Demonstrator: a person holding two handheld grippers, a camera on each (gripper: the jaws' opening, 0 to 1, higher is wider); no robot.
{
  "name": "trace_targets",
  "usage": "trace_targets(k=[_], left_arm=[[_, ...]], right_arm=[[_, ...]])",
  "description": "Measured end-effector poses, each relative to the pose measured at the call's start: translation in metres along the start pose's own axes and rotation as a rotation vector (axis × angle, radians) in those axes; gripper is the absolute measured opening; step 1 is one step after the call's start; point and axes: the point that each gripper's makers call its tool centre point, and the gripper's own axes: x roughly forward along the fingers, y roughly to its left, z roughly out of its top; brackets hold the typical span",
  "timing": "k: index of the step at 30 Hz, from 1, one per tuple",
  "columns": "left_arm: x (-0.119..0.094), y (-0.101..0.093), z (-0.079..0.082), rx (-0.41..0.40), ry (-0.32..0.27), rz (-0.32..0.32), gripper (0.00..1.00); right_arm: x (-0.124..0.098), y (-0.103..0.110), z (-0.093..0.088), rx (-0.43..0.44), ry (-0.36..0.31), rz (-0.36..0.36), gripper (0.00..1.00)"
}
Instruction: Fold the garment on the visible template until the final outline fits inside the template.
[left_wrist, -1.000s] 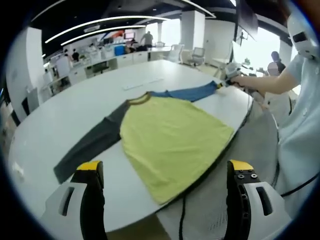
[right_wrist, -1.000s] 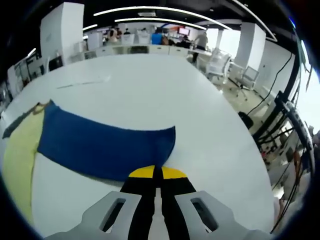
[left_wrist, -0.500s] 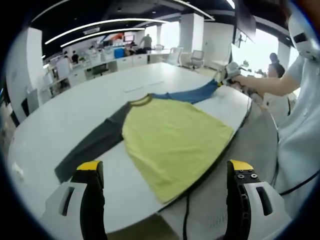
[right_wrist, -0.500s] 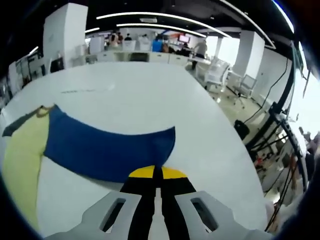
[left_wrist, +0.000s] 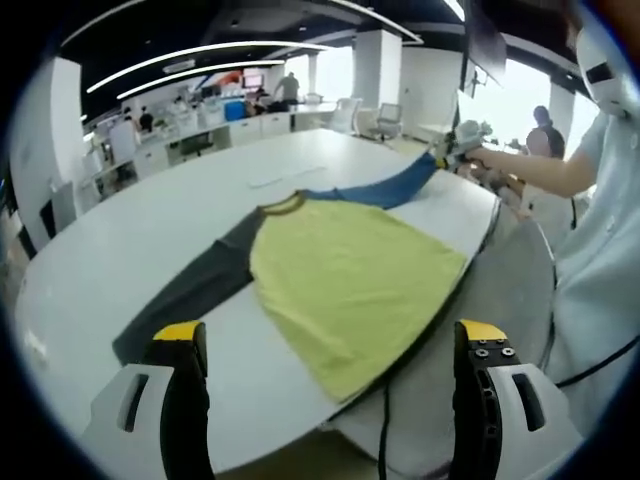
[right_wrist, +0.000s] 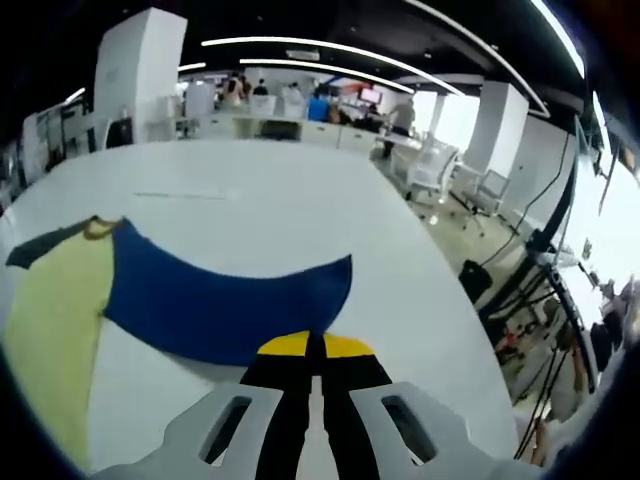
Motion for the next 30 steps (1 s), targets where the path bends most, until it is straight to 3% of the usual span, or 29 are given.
trace_targets(k=[17,30], left_arm=[[-0.005,0.005,-0.004,0.016,-0.024,-0.025,1.0],[-0.007,0.006,-0.005,0.015,-0.038,-0.025,1.0]], right_arm=[[-0.027,0.019,0.009,-0.042,-0.057,-0.012,0.03],[-0.048,0.041,0.043,-0.091,-0.129,0.016,0.03]])
